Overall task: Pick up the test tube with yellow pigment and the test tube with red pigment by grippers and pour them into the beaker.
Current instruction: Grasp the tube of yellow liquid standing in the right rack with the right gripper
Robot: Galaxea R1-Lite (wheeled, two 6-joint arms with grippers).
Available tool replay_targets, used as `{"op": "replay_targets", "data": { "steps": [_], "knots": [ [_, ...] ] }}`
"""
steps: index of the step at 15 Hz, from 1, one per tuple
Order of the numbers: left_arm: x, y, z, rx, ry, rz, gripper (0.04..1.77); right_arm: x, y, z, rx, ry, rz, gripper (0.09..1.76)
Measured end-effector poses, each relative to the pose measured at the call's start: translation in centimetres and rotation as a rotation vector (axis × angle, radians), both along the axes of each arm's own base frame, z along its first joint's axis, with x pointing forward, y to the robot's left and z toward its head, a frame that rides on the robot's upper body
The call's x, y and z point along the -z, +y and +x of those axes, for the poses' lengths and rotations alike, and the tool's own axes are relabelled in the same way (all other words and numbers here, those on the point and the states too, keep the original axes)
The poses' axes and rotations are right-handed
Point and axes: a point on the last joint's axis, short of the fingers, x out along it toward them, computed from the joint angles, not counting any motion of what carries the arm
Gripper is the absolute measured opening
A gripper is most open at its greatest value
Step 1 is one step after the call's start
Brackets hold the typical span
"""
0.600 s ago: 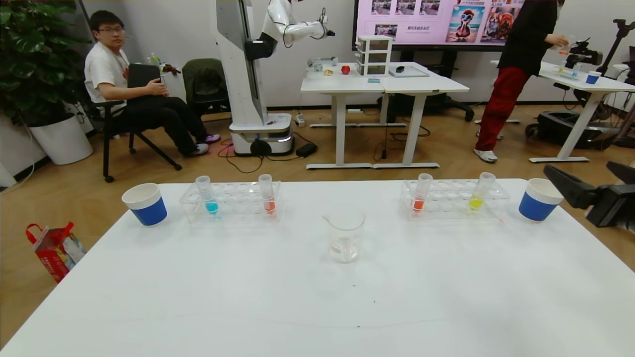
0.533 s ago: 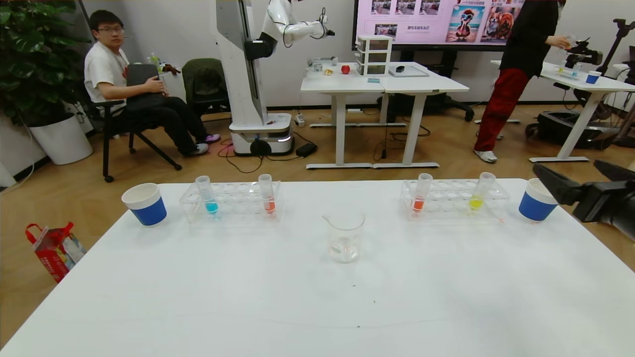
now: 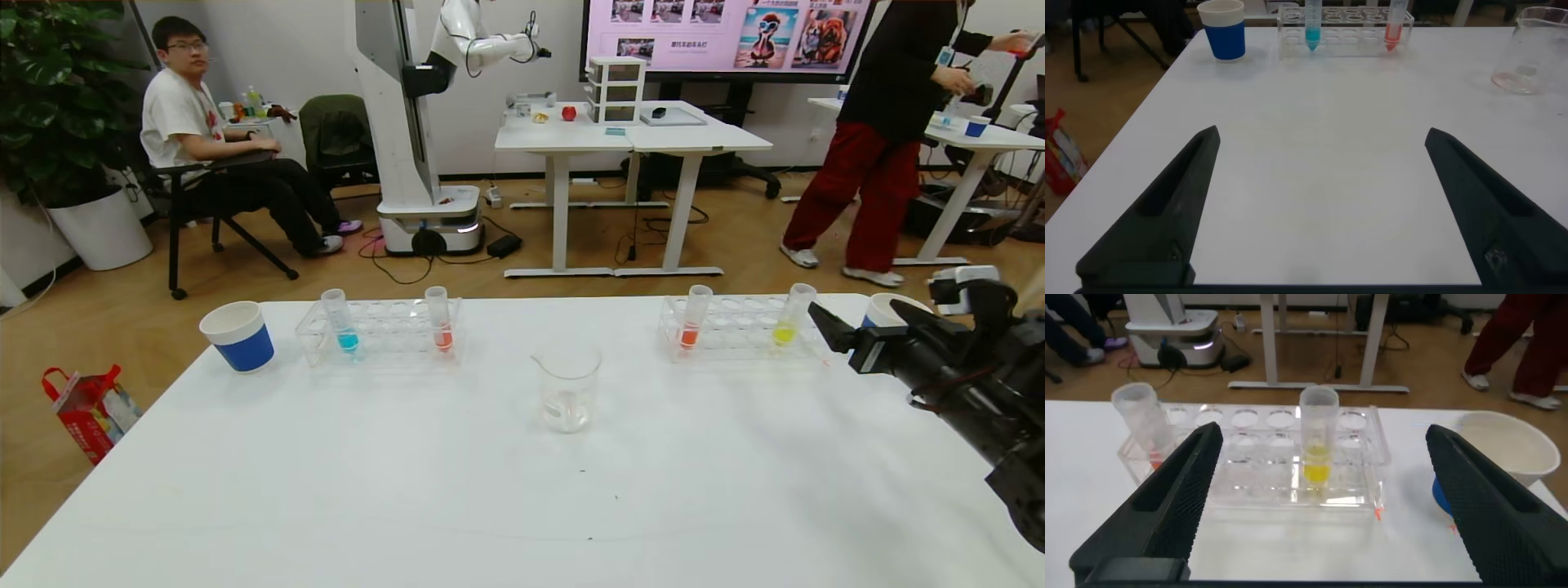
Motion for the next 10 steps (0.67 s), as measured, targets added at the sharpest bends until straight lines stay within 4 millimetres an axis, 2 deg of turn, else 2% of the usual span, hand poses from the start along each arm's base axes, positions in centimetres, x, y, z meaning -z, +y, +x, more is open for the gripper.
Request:
{"op": "replay_targets", "data": {
  "steps": [2, 4, 10],
  "knots": [
    [0.0, 0.0, 0.0, 0.000, 0.000, 0.000, 1.75, 2.2, -0.3, 1.1, -0.013, 0.058, 0.040, 1.74],
    [0.0, 0.0, 0.0, 0.000, 0.000, 0.000, 1.75, 3.3, -0.5, 2.1, -0.024, 0.077, 0.075, 1.74],
    [0.0, 0.0, 0.0, 0.000, 0.000, 0.000, 1.75, 3.6, -1.0, 6.1, -0.050, -0.003, 0.069, 1.74]
  ]
}}
